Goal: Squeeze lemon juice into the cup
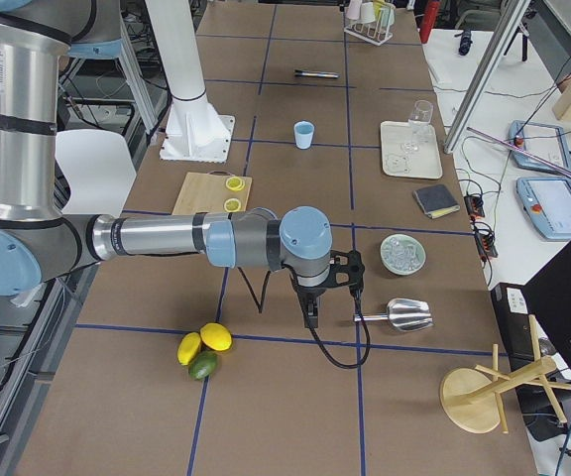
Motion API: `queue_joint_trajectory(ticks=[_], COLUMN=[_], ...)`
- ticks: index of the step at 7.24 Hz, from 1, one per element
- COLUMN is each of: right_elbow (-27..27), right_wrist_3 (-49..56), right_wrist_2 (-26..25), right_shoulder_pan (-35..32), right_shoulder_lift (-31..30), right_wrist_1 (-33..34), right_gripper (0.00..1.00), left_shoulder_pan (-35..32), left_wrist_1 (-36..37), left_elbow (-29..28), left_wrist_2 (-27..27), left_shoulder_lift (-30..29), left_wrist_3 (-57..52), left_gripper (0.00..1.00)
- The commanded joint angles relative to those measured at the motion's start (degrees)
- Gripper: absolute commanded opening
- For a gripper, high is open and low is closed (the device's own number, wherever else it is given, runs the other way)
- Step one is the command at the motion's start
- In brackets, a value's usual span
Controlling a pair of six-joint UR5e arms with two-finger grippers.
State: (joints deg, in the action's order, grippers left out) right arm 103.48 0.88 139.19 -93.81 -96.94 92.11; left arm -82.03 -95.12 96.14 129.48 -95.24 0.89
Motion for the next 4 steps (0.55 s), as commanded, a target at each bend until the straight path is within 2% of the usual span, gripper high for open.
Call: queue_joint_trajectory(ticks=[1, 4], right_elbow=[0.14, 0.14], right_wrist_3=[0.00, 0.00], right_wrist_2=[0.03, -0.05], right_shoulder_pan=[0.03, 0.56], right_shoulder_lift=[0.26, 0.26], right_wrist_1=[-0.09, -0.09], right_gripper=[1.00, 1.00], left_shoulder_pan=[-5.06, -5.15], left_wrist_1=[1.42, 0.64], left_elbow=[-0.07, -4.64], left_wrist_2=[1.38, 1.56], left_shoulder_lift=[2.25, 2.42], left_wrist_3=[-2.82, -2.99], left_gripper=[1.00, 1.00])
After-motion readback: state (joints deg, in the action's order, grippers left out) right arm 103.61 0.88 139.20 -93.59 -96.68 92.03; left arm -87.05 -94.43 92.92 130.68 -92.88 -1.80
